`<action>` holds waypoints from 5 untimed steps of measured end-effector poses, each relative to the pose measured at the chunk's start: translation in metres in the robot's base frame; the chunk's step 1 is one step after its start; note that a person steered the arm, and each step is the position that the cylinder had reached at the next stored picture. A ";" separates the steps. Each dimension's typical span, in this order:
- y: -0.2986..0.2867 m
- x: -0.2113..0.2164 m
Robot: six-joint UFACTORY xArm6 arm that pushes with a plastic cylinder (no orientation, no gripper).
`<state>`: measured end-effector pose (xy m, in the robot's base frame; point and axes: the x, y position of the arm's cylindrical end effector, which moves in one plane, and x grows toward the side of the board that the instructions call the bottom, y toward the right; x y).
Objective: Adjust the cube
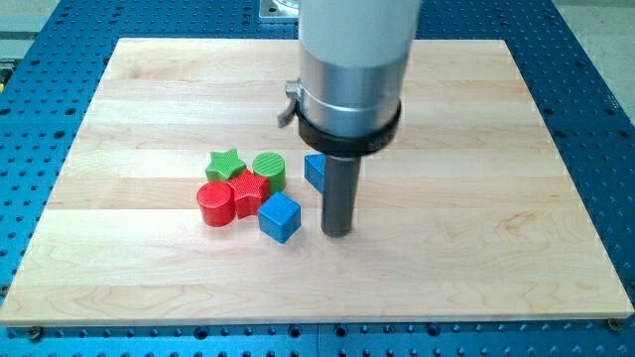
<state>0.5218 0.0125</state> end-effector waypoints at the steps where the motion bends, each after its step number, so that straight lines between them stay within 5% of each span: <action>1: -0.039 0.012; 3: -0.048 0.095; 5: -0.049 0.058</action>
<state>0.5798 -0.0368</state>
